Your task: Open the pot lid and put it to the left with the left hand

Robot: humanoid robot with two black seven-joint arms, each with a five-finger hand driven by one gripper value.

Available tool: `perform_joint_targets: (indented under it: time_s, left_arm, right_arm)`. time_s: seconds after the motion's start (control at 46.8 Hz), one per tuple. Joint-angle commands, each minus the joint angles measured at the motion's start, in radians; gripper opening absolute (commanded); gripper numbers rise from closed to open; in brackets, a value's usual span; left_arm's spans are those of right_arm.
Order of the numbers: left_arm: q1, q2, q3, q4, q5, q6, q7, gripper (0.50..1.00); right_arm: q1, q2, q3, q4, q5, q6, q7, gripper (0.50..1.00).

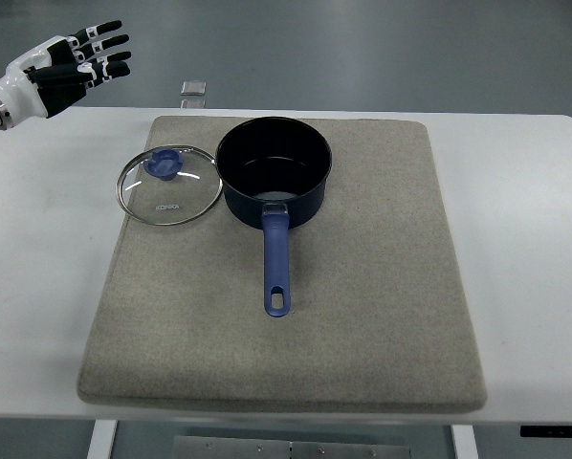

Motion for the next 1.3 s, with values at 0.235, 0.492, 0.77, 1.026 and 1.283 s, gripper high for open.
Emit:
perform_joint_targets:
  time_s: [0.235,0.492,0.77,1.026,1.283]
  left_arm:
    - [0.01,0.0,-0.004,0.001,-0.373,-0.001,0.266,0.992]
    - [0.036,0.0,-0.005,-0.004,-0.463,-0.001,0.287,0.992]
    - [0.053,-0.017,-0.008,-0.002,-0.504,-0.001,0.287,0.992]
    - [0.056,-0.015,-0.01,0.002,-0.506,-0.001,0.287,0.992]
    - [0.064,-0.008,-0.027,0.002,-0.506,-0.001,0.287,0.992]
  right_arm:
    - [0.001,0.0,0.0,0.0,0.001,0.0,0.0,0.917]
    - [0.001,0.0,0.0,0.0,0.001,0.0,0.0,0.917]
    - [0.001,0.0,0.0,0.0,0.001,0.0,0.0,0.917]
    - [-0.001,0.0,0.0,0.0,0.001,0.0,0.0,0.917]
    - [-0.002,0.0,-0.003,0.003,0.001,0.008,0.0,0.917]
